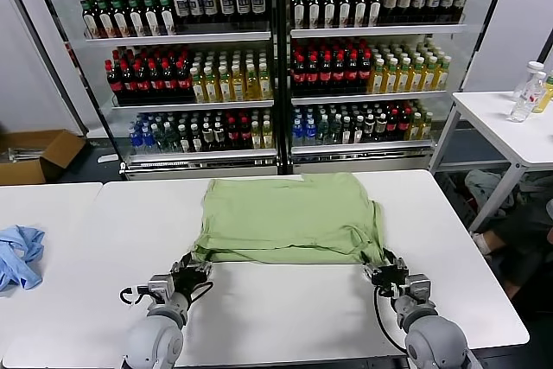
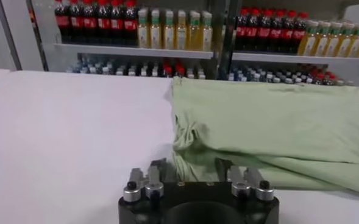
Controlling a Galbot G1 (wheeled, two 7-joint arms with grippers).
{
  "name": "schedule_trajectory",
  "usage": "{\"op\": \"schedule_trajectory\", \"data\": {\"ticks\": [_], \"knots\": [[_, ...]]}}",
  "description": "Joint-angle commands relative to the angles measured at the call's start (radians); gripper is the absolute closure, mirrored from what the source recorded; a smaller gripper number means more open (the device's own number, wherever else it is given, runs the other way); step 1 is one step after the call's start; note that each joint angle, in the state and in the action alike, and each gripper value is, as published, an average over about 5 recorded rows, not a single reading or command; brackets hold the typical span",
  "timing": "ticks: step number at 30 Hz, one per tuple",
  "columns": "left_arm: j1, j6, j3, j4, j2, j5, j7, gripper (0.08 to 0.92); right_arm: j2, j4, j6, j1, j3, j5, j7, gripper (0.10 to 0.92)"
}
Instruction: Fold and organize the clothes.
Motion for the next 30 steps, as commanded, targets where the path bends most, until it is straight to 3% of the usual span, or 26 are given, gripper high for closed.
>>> {"op": "schedule_trajectory", "data": {"ticks": [1,8,13,30], "knots": [[-0.032,0.056,-0.021,0.038,0.010,-0.235,0.069,0.588,-0.016,-0.027,0.003,0.018,-0.015,0.039,-0.016,0.653],[-0.039,0.092,-0.056,0.012,0.027,-0.322,0.104,0.787,-0.044,-0.016,0.009,0.018,-0.007,0.055,-0.032,0.854],[0.034,0.112,-0.090,-0.104,0.043,-0.320,0.133,0.899,-0.084,0.025,0.007,-0.013,0.019,0.071,-0.044,0.900],[0.364,0.114,-0.159,-0.346,0.103,-0.206,0.189,0.909,-0.115,0.246,-0.006,-0.335,0.201,0.066,-0.061,0.900]]}}
